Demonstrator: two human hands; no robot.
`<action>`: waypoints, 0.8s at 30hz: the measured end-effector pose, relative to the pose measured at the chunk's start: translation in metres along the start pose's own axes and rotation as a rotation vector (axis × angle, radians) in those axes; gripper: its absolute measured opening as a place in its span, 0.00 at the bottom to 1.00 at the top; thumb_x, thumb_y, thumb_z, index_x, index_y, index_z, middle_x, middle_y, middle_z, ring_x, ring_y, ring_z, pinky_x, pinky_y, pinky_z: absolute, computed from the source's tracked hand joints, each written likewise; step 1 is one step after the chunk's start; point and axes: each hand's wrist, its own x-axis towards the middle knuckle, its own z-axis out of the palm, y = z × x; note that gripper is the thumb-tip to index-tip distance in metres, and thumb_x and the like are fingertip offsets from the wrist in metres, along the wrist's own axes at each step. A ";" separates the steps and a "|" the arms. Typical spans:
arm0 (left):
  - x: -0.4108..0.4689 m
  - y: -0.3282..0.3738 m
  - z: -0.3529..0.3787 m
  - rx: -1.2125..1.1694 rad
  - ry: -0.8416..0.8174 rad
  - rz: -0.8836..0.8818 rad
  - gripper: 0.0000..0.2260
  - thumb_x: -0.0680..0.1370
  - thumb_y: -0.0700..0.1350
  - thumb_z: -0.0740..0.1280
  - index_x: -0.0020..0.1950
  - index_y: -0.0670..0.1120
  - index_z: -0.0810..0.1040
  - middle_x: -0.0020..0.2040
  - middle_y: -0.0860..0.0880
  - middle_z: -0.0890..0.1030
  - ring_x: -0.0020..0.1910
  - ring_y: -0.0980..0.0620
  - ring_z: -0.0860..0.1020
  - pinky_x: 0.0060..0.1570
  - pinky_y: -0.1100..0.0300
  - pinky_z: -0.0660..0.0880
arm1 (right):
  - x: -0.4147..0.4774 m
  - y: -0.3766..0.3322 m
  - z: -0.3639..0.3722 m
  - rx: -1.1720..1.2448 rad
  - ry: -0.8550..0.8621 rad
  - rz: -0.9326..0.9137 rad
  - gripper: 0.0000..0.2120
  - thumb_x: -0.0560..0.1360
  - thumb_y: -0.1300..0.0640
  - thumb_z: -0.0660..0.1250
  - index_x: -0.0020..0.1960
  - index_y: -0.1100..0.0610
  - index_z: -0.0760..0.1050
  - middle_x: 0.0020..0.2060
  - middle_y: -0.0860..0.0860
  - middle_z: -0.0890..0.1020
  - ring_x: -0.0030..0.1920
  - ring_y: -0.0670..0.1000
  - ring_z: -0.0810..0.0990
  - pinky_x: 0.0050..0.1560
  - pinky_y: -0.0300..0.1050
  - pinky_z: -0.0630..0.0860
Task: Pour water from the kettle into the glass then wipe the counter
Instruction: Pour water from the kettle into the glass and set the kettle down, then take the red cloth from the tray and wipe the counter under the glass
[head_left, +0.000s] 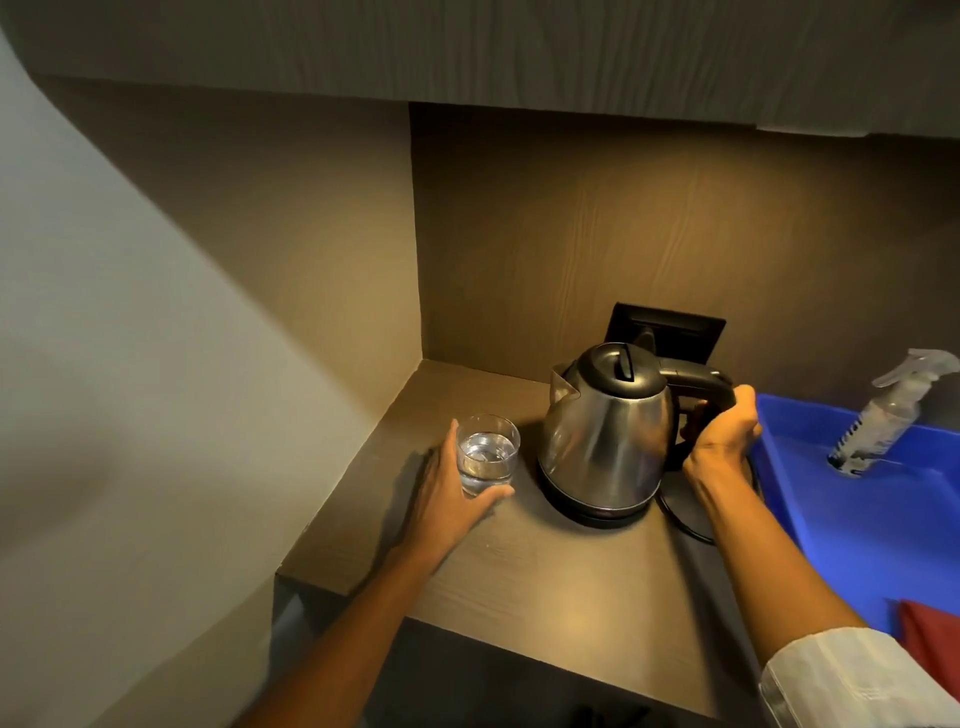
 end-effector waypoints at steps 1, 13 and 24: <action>-0.004 0.004 0.000 0.053 0.045 0.009 0.53 0.66 0.57 0.79 0.80 0.52 0.47 0.80 0.46 0.58 0.78 0.43 0.59 0.73 0.43 0.65 | -0.001 0.002 -0.003 0.008 0.011 0.003 0.11 0.67 0.44 0.62 0.39 0.51 0.77 0.26 0.45 0.77 0.27 0.44 0.76 0.30 0.40 0.71; -0.071 0.102 0.094 0.080 0.127 0.910 0.12 0.72 0.39 0.70 0.55 0.49 0.78 0.50 0.52 0.83 0.49 0.51 0.79 0.47 0.56 0.73 | -0.009 -0.052 -0.132 -1.083 -0.258 -0.445 0.05 0.71 0.60 0.70 0.40 0.51 0.82 0.36 0.47 0.85 0.40 0.46 0.81 0.42 0.41 0.74; -0.071 0.200 0.220 0.464 -0.422 0.968 0.15 0.76 0.51 0.64 0.61 0.48 0.77 0.53 0.47 0.81 0.62 0.43 0.73 0.56 0.47 0.63 | 0.038 -0.112 -0.269 -1.923 -0.361 0.140 0.32 0.64 0.40 0.76 0.66 0.43 0.72 0.60 0.47 0.79 0.64 0.53 0.74 0.63 0.52 0.62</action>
